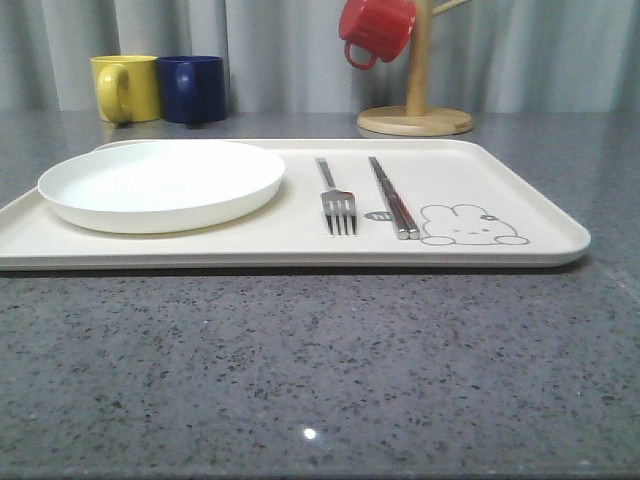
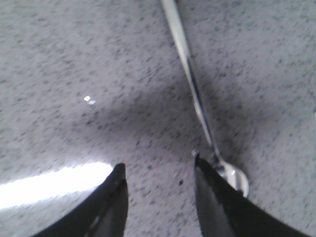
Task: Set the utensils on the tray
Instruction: 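Move the right gripper to the spoon and grasp it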
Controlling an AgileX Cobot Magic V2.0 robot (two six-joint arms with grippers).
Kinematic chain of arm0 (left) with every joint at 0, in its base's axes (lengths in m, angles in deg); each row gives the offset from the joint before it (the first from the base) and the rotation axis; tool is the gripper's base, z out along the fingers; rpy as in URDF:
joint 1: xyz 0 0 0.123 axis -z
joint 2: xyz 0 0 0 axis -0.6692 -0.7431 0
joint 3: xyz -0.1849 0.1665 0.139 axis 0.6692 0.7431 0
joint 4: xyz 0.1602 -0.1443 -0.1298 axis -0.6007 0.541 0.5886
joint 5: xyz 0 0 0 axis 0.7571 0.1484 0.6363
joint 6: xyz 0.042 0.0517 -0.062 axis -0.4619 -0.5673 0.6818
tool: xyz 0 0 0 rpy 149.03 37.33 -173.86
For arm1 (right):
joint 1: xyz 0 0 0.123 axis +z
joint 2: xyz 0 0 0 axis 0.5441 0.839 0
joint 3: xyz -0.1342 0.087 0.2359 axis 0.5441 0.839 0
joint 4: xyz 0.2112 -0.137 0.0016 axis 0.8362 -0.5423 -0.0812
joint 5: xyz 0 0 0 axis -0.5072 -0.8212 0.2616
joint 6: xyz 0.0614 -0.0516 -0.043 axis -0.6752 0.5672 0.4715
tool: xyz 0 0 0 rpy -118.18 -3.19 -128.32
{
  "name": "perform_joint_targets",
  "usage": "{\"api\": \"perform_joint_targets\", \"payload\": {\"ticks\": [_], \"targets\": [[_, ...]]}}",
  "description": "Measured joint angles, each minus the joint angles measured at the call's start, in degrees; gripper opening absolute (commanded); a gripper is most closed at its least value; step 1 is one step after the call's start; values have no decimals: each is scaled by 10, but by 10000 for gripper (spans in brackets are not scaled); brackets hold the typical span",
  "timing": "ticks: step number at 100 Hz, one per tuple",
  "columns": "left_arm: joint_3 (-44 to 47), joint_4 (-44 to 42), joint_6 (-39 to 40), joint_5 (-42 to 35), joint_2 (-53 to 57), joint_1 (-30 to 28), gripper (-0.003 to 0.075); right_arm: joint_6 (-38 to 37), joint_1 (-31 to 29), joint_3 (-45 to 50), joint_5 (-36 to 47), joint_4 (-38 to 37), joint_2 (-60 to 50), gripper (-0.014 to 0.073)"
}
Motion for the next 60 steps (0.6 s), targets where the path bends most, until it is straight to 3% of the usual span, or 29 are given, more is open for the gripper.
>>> {"api": "perform_joint_targets", "payload": {"ticks": [30, 60], "targets": [[0, 0, 0, 0, 0, 0, -19, 45, -20, 0, 67, 1, 41, 336], [0, 0, 0, 0, 0, 0, -19, 58, -33, 0, 72, 1, 76, 336]]}}
